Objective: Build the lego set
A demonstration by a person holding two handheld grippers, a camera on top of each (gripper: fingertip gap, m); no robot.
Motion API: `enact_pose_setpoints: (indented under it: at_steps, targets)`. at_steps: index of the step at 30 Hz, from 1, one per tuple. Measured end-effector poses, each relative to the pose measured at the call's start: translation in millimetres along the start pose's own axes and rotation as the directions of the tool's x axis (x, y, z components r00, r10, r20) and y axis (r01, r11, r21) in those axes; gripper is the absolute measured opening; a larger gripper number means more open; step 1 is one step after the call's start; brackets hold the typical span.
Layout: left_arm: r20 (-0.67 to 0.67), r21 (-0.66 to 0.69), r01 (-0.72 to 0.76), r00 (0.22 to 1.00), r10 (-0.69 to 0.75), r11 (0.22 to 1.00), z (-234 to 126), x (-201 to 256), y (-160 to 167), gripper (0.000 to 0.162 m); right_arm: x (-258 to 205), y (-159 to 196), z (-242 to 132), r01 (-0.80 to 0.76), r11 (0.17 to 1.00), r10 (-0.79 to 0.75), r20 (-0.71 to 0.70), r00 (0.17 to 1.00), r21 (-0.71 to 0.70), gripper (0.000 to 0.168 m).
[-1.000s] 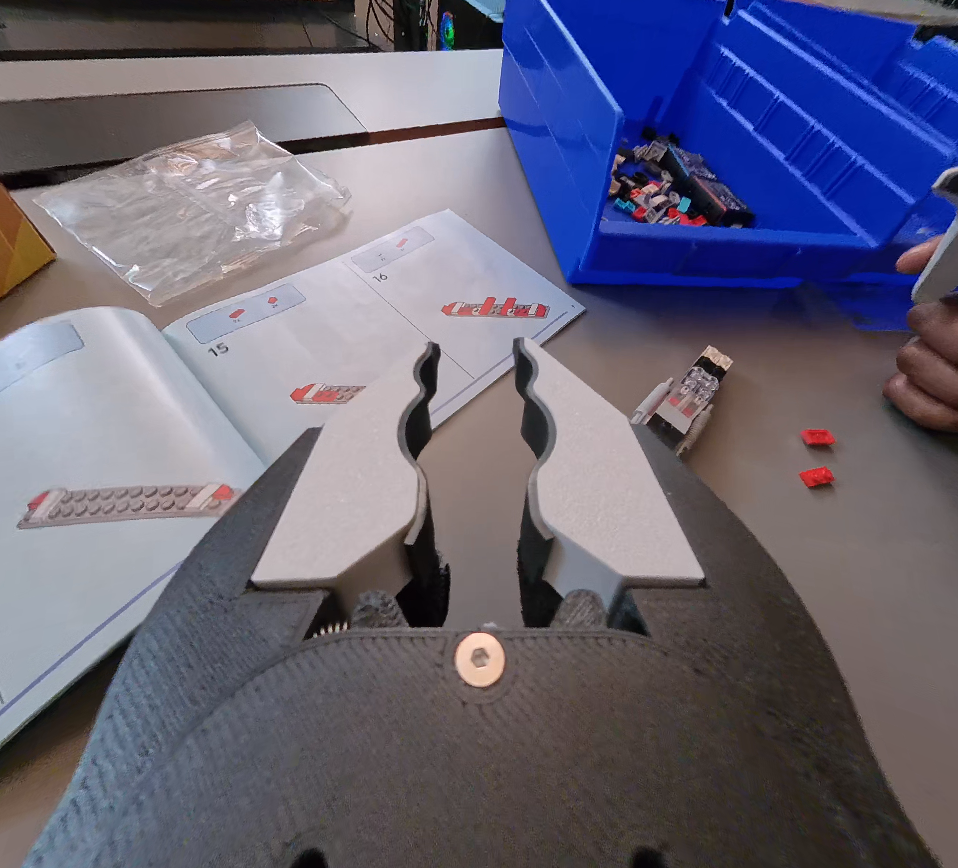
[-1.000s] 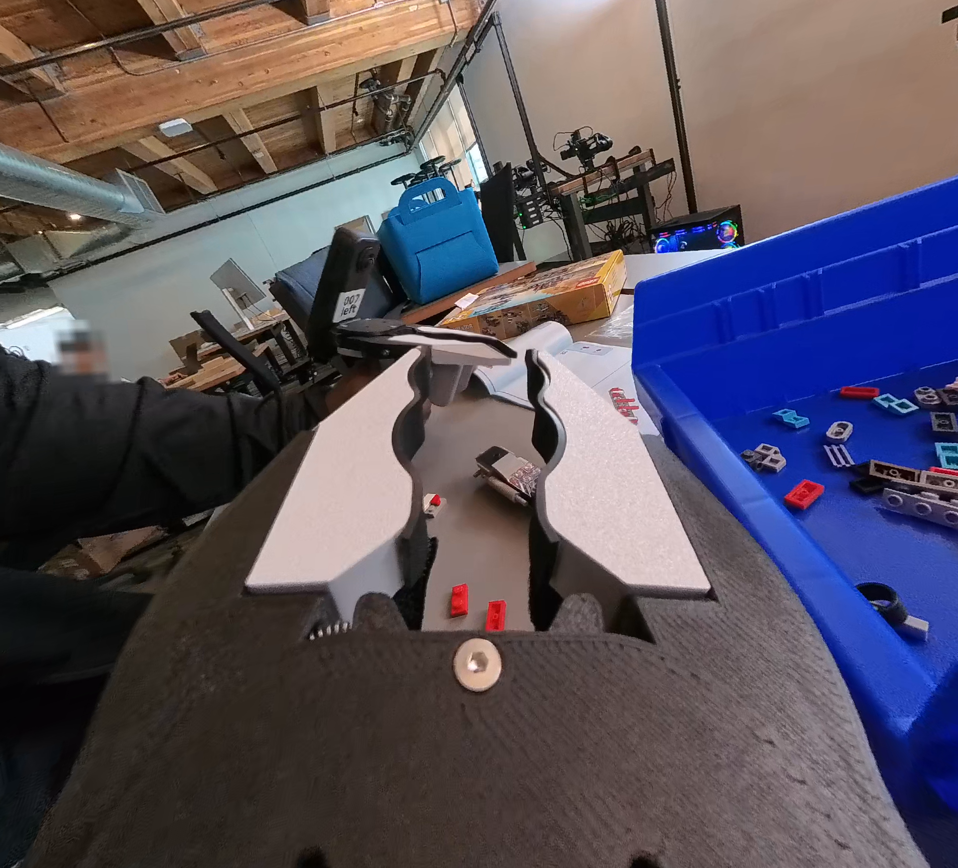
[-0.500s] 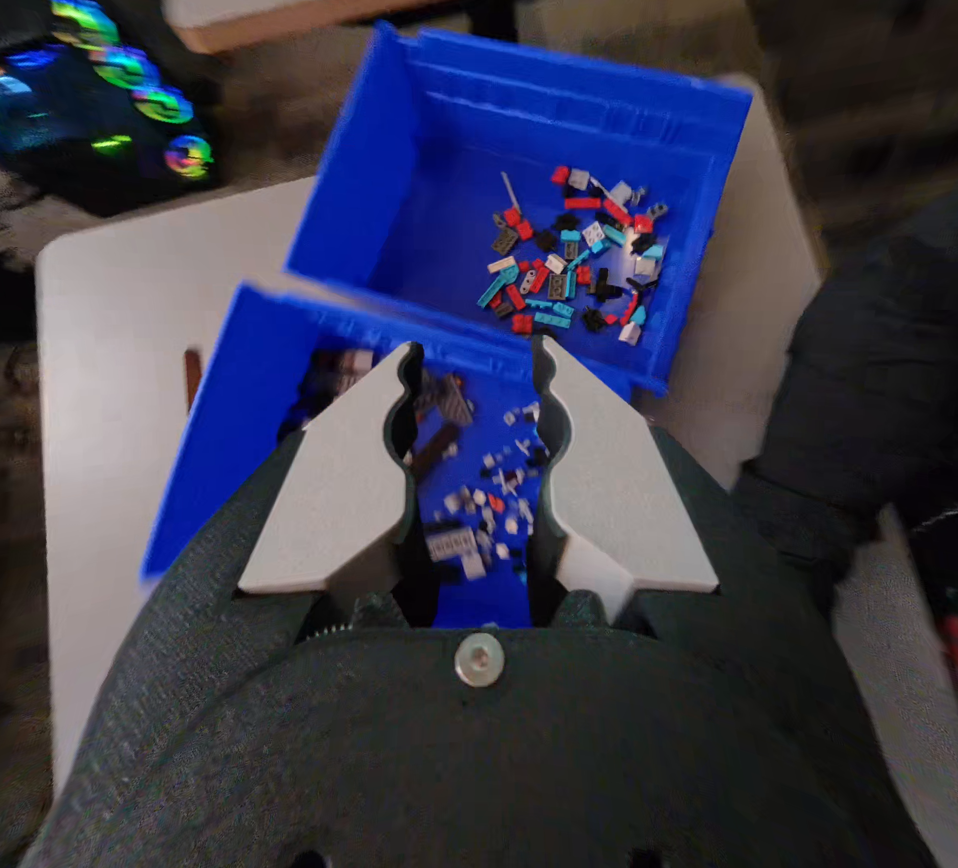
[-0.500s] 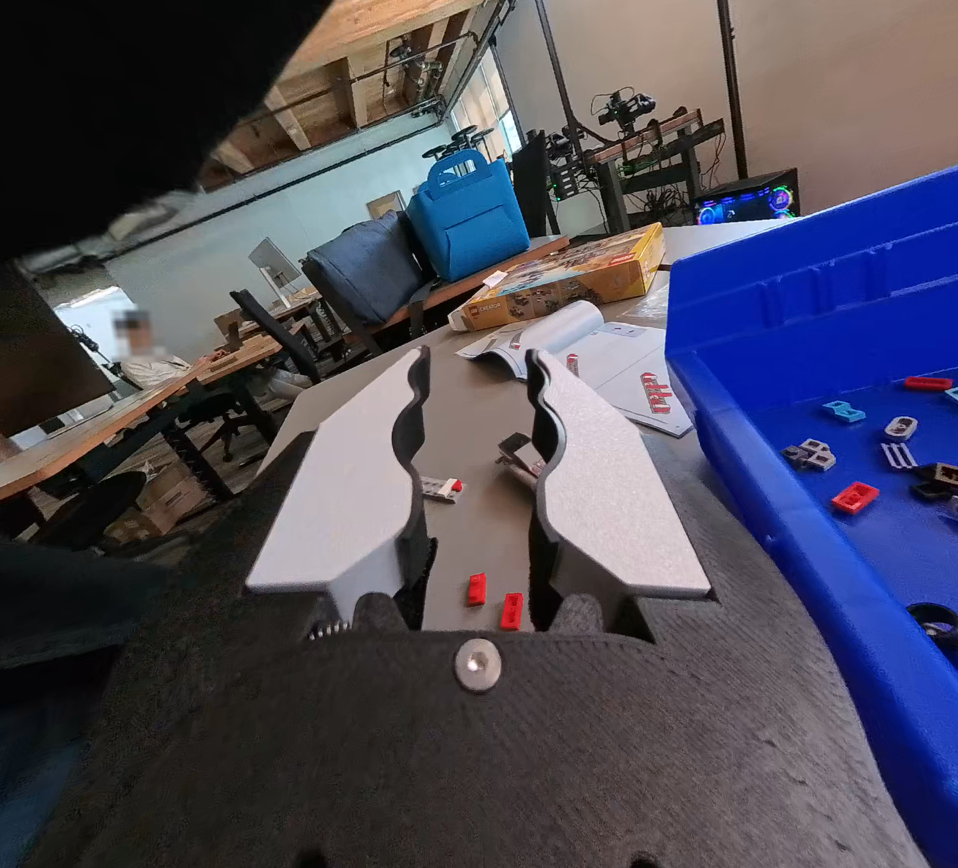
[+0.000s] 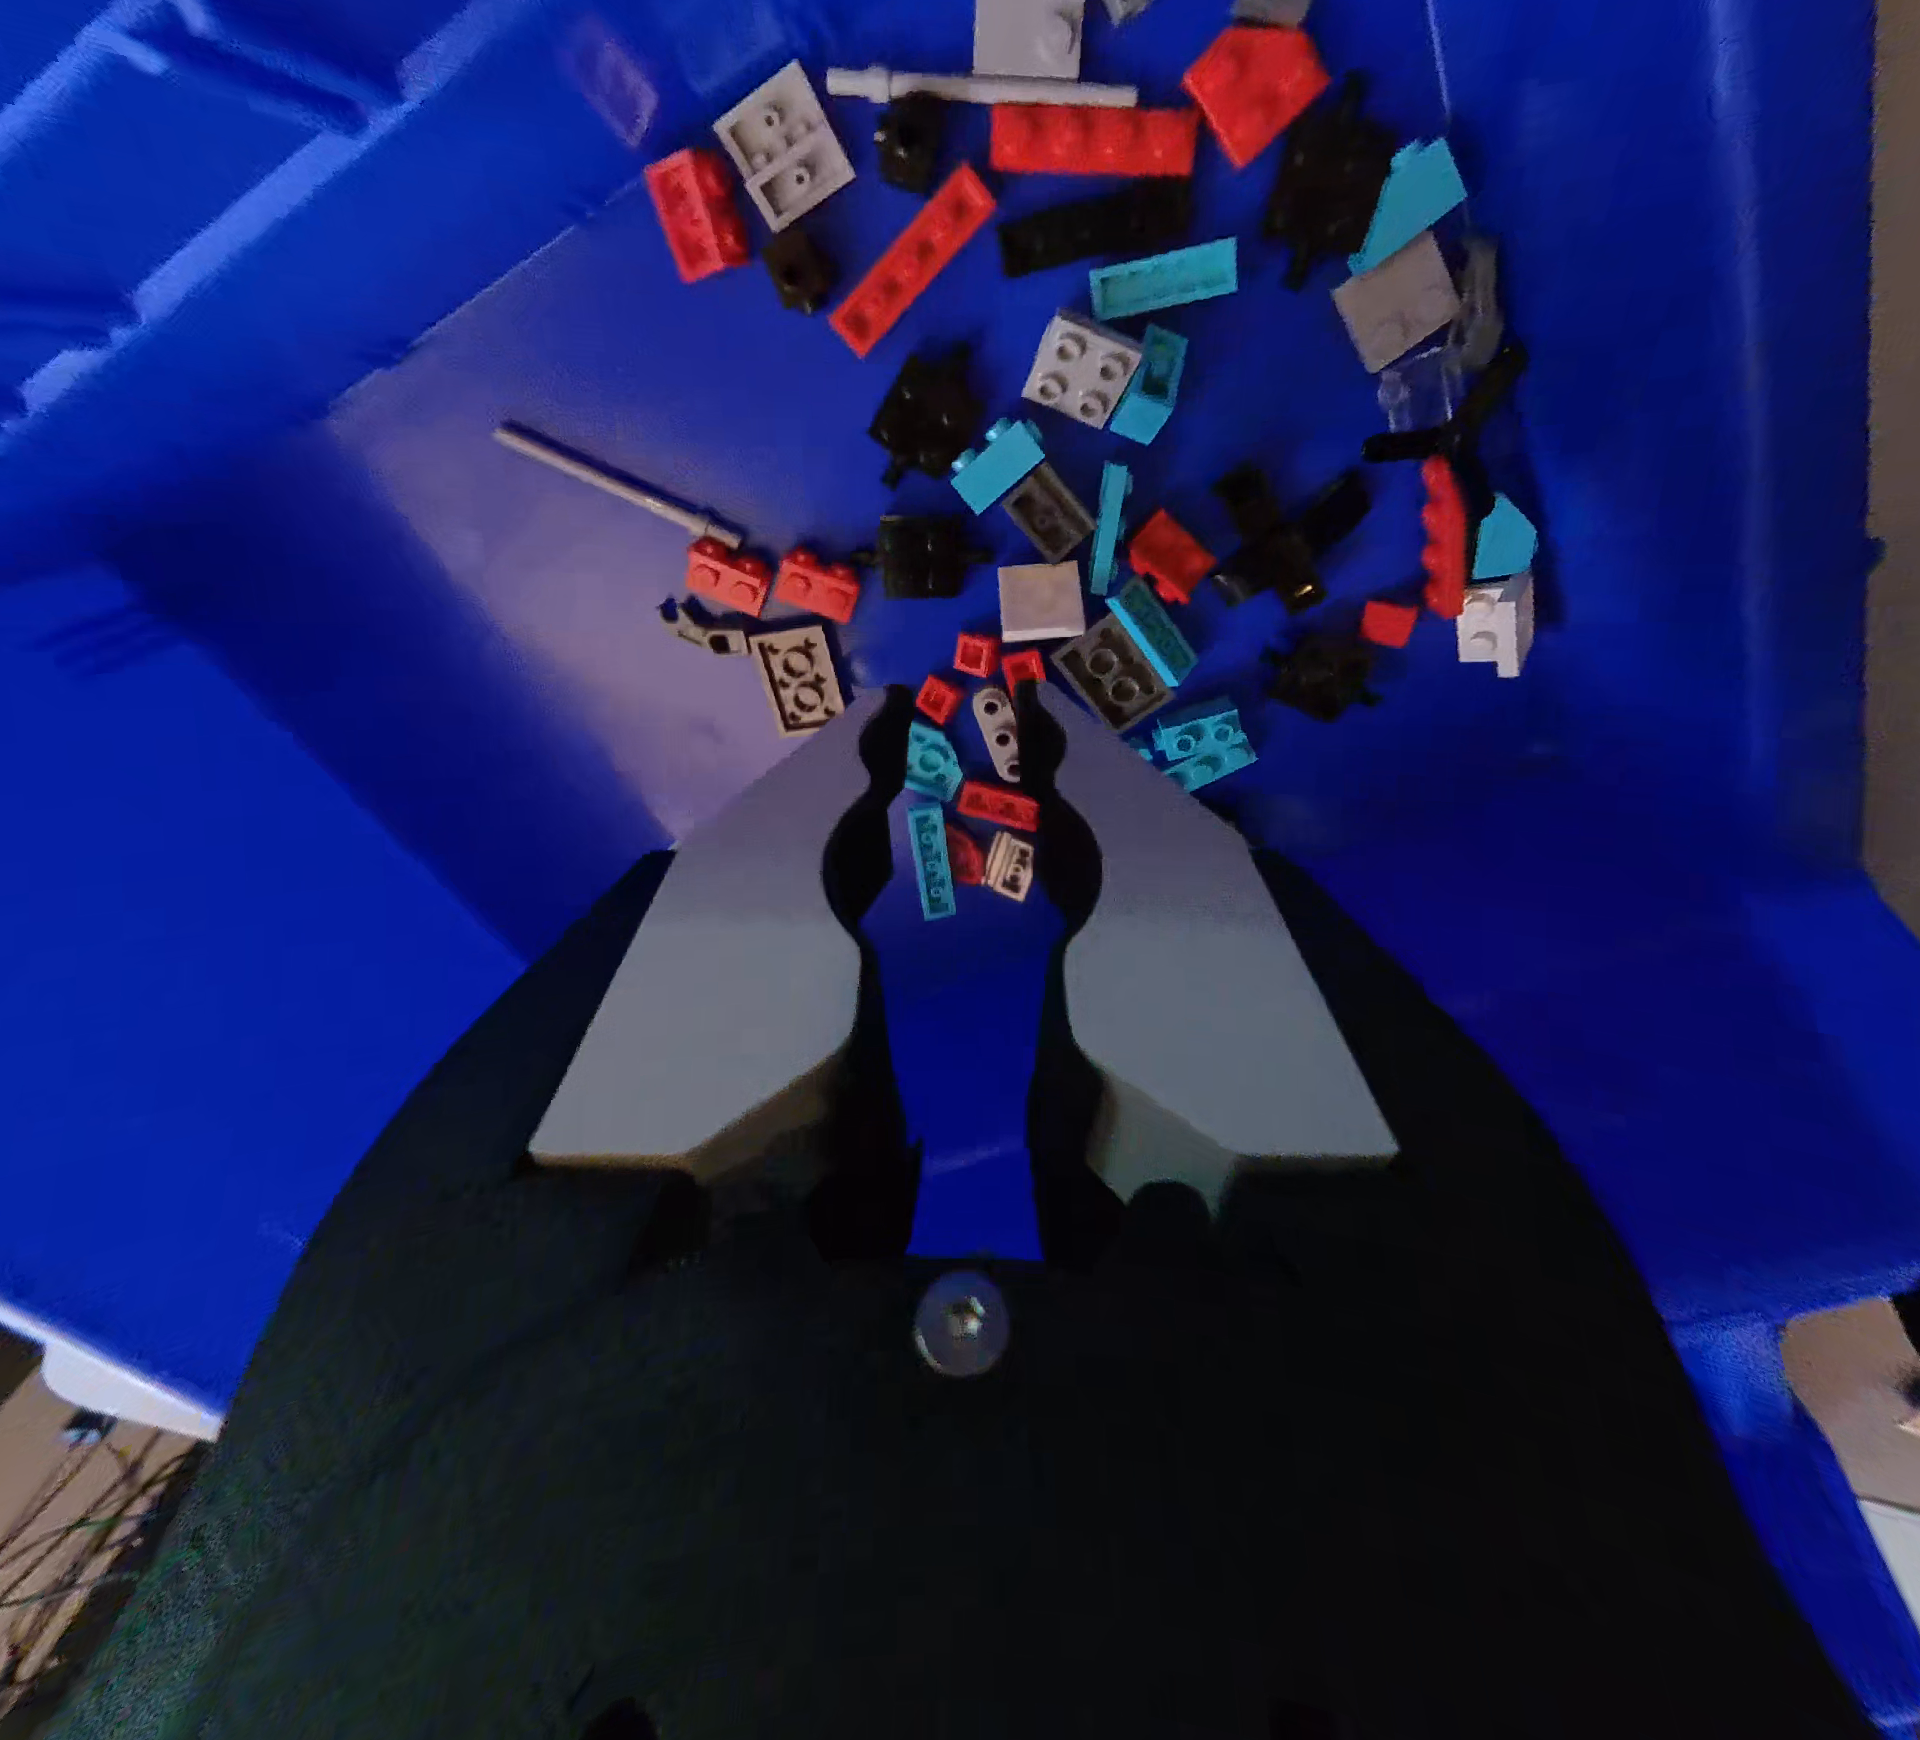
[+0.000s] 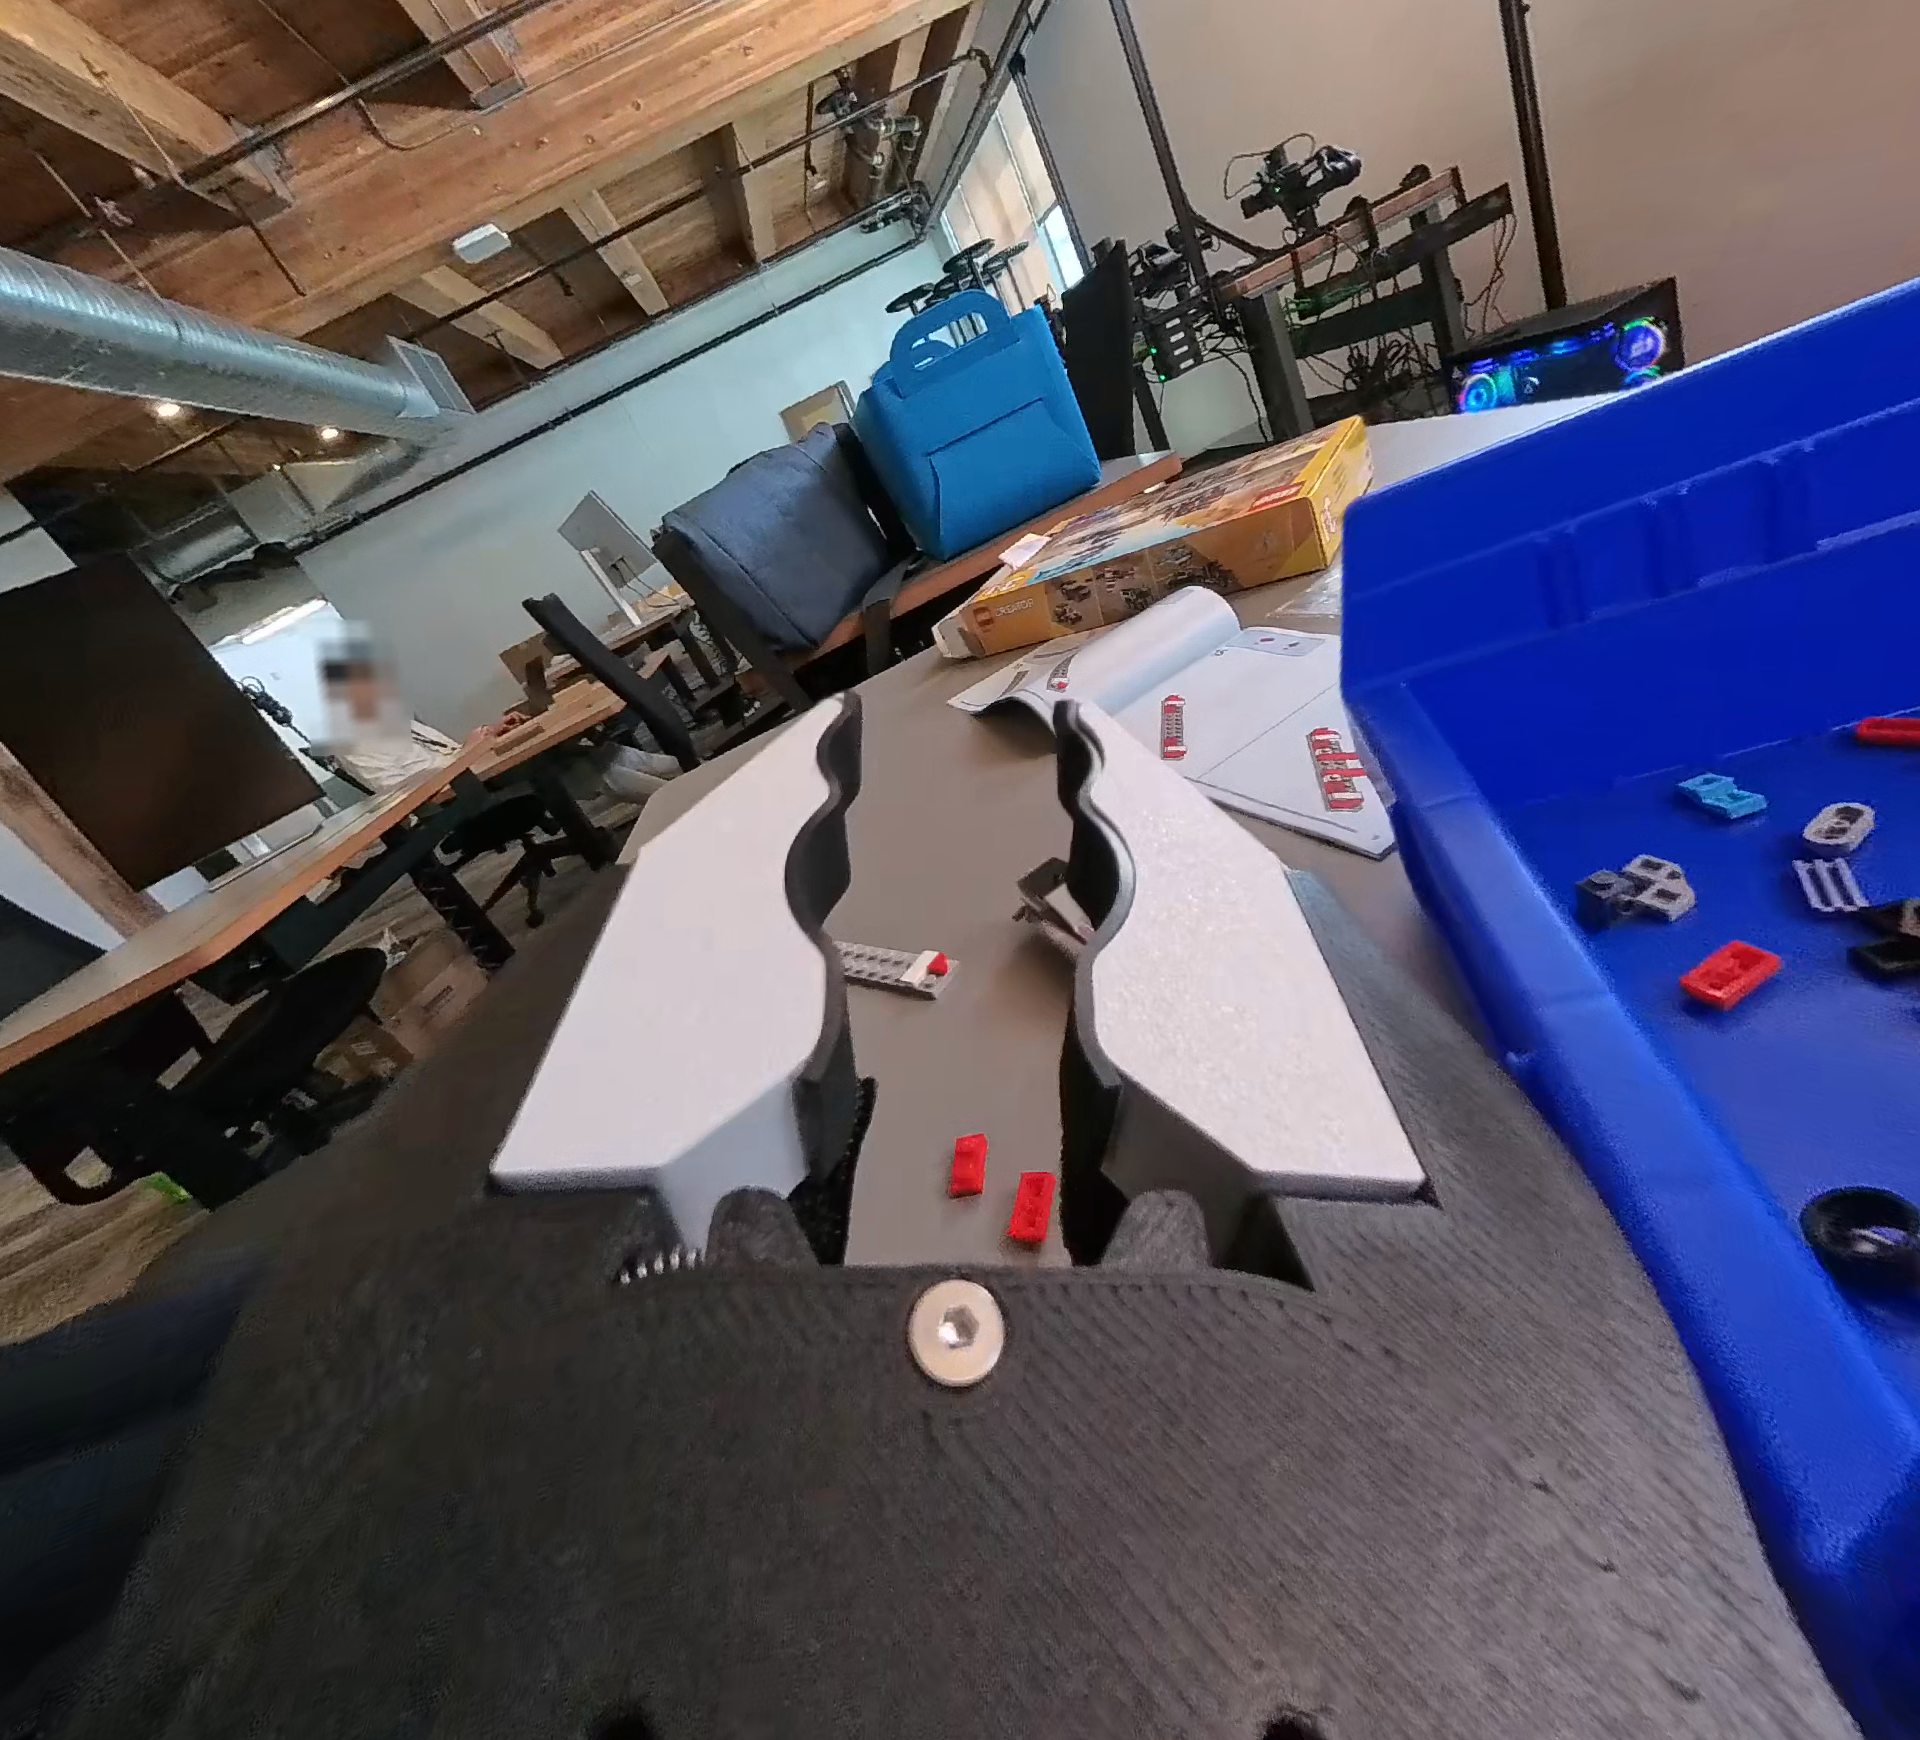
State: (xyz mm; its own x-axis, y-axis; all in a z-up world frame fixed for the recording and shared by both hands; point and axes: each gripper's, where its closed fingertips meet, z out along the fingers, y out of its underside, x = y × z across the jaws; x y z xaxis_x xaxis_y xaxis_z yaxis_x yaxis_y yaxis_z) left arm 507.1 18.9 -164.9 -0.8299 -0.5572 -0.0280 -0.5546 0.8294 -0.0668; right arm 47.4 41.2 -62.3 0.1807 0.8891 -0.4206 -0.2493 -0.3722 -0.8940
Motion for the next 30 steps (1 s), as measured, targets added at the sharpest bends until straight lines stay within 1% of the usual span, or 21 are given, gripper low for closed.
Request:
enact_pose_setpoints:
  at_steps: [3, 8, 15, 23, 30]
  targets:
    - [0.016, -0.019, -0.058, 0.998, 0.059, 0.998, 6.9, -1.8, 2.1, 0.019, 3.6, -2.1, -1.8, -0.008, 1.0, 0.008, -0.005, 1.0, 0.004, 0.038]
    - [0.011, -0.046, -0.111, 0.994, 0.112, 0.993, 16.9, -4.3, 4.5, 0.017, 6.0, -2.0, -2.9, 0.0, 1.0, 0.0, -0.011, 1.0, -0.006, 0.038]
    - [-0.026, -0.033, -0.119, 0.993, 0.119, 0.992, 14.1, -3.3, 5.8, 0.015, 10.6, -4.7, -4.7, -0.015, 1.0, 0.015, -0.018, 1.0, 0.001, 0.038]
    - [-0.033, -0.041, -0.135, 0.99, 0.134, 0.99, 16.0, -4.1, 10.0, 0.015, 10.1, -4.4, -4.5, -0.013, 1.0, 0.013, -0.014, 1.0, -0.001, 0.038]
    - [-0.03, -0.037, -0.135, 0.991, 0.134, 0.99, 18.2, -6.5, 11.3, 0.012, 10.5, -4.5, -4.2, -0.017, 1.0, 0.017, -0.013, 1.0, 0.0, 0.038]
